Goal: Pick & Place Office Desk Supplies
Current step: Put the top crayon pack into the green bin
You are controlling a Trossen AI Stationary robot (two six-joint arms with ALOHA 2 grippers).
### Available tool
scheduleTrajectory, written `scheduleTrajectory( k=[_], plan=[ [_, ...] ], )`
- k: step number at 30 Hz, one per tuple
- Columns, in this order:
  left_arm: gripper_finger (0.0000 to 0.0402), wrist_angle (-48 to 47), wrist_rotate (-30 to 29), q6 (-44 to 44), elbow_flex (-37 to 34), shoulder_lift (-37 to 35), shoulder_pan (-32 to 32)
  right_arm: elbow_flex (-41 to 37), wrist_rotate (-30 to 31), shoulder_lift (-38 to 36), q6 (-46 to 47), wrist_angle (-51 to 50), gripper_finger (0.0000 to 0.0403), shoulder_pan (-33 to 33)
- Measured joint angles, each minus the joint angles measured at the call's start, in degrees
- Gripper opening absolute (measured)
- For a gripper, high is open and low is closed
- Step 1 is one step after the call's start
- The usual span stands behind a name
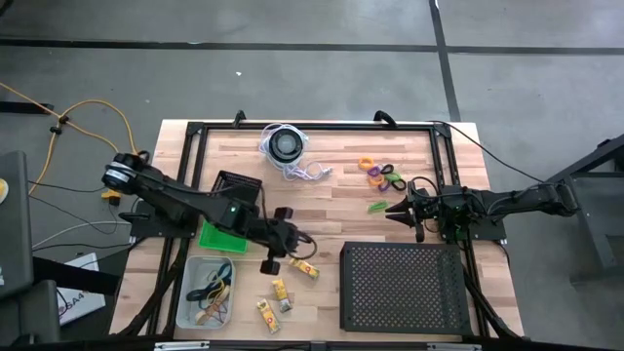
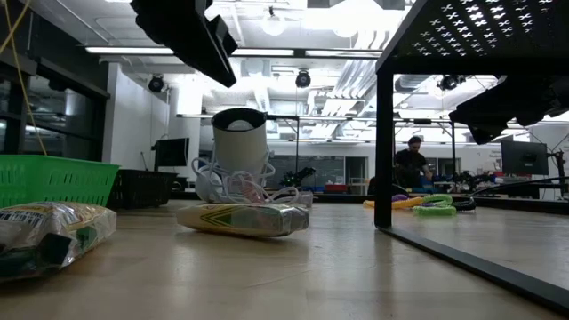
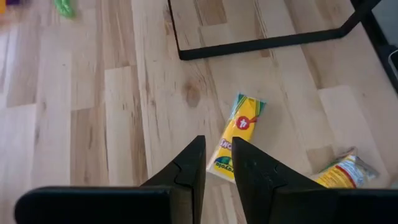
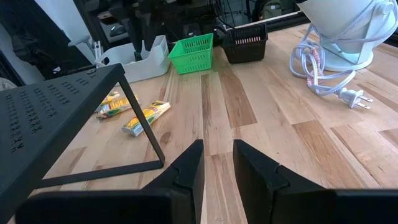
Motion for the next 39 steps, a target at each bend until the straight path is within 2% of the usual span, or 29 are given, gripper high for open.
scheduleTrajectory(
  k=[9,23,39],
  plan=[
    [0.0074,-0.18,1.03,10.47,-0.04,4.29,-2.59,0.0,0.0,0.0,0.0,-0.02,0.0073,0.01],
    [0.0074,-2.74,2.96,13.12,-0.04,10.66,0.75,0.01,0.0,0.0,0.0,0.0,0.0073,0.01],
    [0.0077,-0.46,7.32,18.68,0.0,11.59,2.43,0.0,-0.01,0.0,0.0,0.0,0.0073,0.01]
  ],
)
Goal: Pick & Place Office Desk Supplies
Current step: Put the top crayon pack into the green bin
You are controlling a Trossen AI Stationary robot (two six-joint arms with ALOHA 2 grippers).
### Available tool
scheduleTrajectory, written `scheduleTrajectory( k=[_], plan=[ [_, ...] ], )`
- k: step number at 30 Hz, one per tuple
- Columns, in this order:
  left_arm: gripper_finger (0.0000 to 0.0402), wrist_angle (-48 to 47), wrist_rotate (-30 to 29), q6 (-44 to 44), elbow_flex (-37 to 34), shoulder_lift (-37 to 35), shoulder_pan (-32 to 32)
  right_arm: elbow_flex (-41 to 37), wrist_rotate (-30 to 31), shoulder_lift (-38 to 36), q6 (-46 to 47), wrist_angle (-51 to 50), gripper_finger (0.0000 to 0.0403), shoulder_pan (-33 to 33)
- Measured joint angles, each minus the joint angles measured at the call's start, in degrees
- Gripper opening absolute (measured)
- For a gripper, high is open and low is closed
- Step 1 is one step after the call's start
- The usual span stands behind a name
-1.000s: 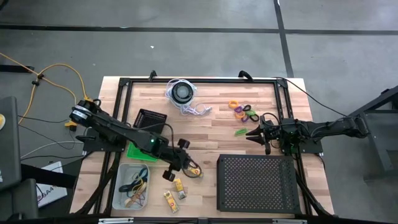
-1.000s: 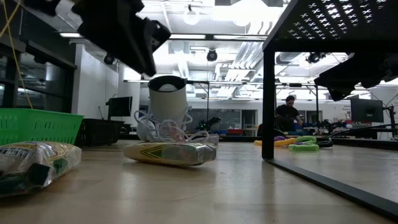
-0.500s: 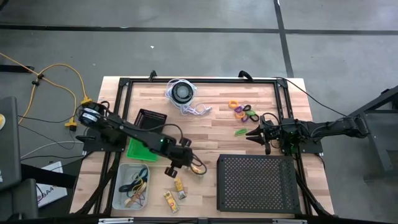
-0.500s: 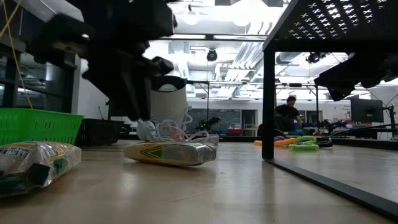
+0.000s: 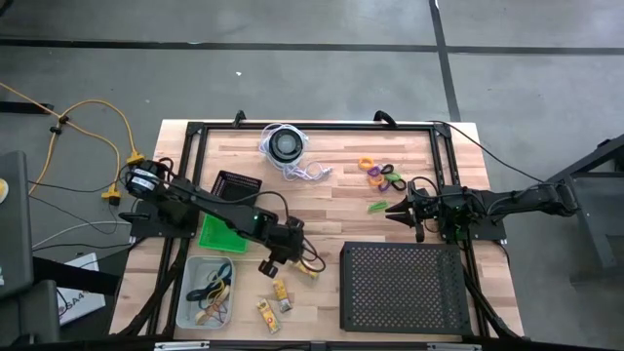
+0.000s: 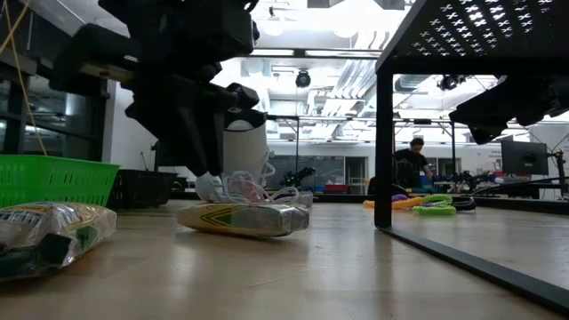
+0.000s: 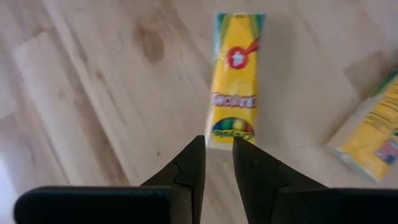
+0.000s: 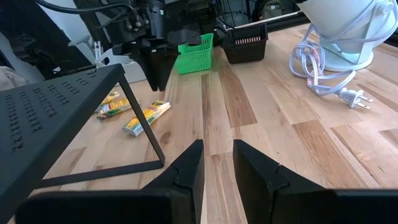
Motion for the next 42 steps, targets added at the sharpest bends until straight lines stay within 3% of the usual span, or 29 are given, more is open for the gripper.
scheduleTrajectory(
  k=[17,24,42],
  plan=[
    [0.0201,0.25,3.91,4.15,0.0,1.95,0.06,0.0,0.01,0.0,0.0,-0.01,0.0073,0.0],
    [0.021,2.88,9.35,4.34,0.11,6.01,0.17,0.0,0.01,0.04,0.0,0.1,0.0073,-0.01],
    [0.021,3.72,8.86,4.79,0.04,5.99,0.2,0.0,0.01,0.07,0.0,0.19,0.0073,0.0]
  ],
)
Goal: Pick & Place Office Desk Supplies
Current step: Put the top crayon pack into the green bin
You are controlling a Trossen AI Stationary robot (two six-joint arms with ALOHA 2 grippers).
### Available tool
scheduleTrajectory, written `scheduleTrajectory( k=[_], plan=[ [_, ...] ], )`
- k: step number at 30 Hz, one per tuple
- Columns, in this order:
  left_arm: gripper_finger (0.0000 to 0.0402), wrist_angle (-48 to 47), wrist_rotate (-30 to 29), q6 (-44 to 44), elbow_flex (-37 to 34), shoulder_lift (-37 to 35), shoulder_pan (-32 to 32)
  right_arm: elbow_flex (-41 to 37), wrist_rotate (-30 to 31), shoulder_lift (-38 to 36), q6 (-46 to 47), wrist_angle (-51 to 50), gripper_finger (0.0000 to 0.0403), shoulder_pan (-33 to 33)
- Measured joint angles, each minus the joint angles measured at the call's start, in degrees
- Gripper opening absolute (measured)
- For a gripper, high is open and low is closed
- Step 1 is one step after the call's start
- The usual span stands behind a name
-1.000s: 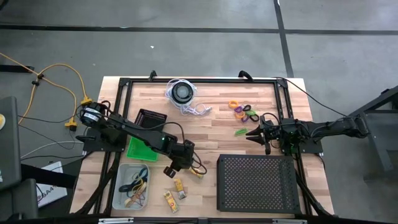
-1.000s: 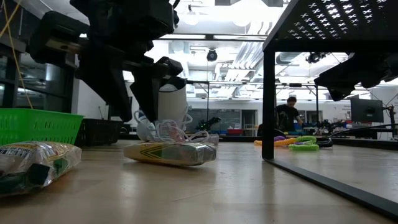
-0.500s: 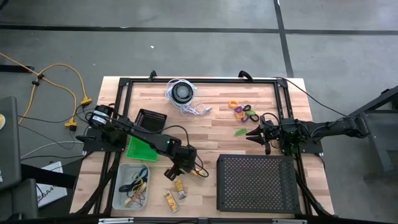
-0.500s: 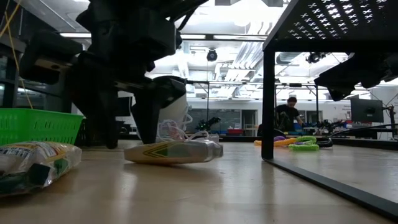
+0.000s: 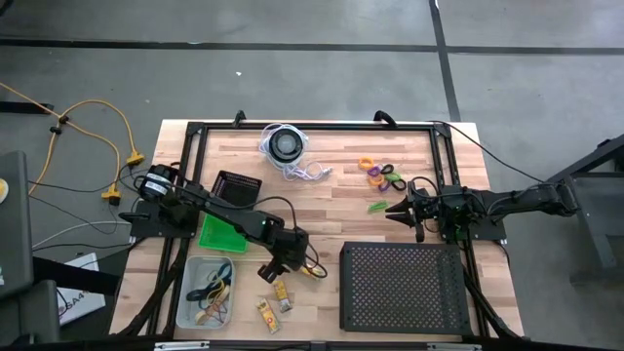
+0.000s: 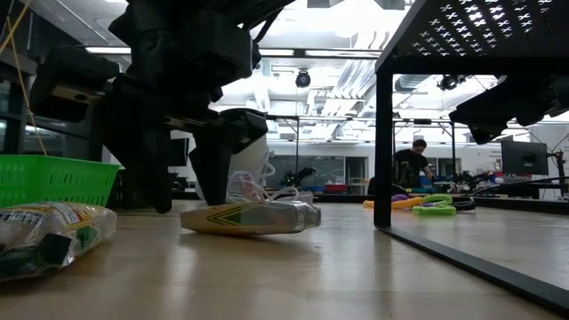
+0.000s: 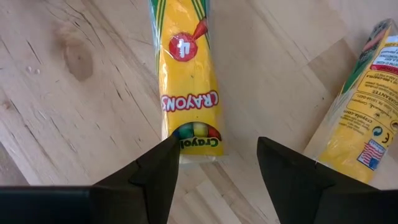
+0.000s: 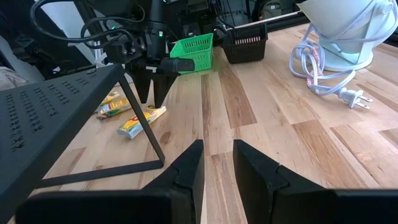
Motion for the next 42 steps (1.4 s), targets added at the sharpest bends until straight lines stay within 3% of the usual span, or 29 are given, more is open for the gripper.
scheduleTrajectory(
  k=[10,22,42],
  plan=[
    [0.021,-0.82,-0.39,-1.28,-0.04,-0.37,0.02,0.02,0.0,0.0,0.0,0.0,0.0073,0.0],
    [0.021,-3.37,-6.2,-2.35,-0.11,-3.63,-0.84,0.0,0.0,0.0,0.0,-0.07,0.0073,0.0],
    [0.021,0.1,-7.68,-1.04,-0.11,-3.59,-1.05,0.02,-0.02,-0.02,0.0,-0.15,0.0073,-0.02]
  ],
)
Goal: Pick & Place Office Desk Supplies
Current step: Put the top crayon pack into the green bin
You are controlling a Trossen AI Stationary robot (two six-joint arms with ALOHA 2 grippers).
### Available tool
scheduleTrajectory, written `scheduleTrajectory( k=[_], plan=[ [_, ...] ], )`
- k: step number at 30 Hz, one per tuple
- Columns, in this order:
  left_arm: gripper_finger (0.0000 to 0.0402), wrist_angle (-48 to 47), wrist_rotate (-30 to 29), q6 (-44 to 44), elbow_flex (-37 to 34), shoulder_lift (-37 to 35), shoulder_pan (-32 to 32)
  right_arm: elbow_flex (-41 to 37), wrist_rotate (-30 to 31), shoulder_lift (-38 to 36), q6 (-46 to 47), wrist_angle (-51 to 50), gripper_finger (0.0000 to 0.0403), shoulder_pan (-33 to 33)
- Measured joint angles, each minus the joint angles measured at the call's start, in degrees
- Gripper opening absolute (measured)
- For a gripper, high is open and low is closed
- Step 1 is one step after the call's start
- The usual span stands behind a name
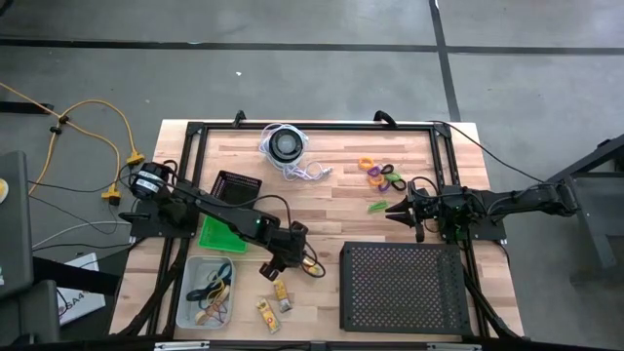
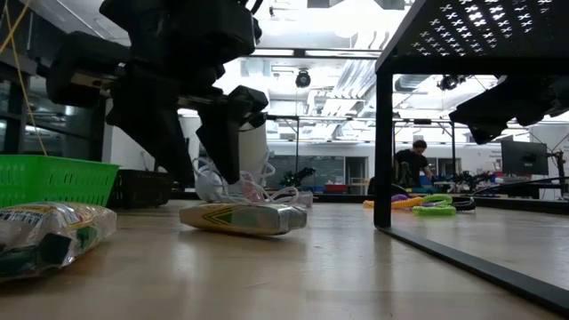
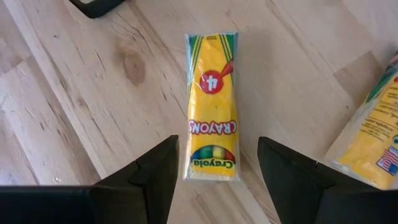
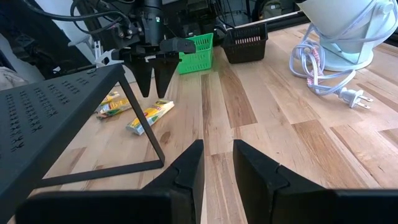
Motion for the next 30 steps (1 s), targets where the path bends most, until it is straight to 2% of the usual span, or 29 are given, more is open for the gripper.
scheduleTrajectory(
  k=[24,30],
  plan=[
    [0.021,2.87,0.04,-3.05,0.09,3.95,0.28,-0.02,0.02,0.02,0.0,0.15,0.0073,0.01],
    [0.021,3.02,1.98,-4.49,0.07,5.12,0.92,-0.02,0.02,0.0,0.0,0.15,0.0073,0.01]
  ],
)
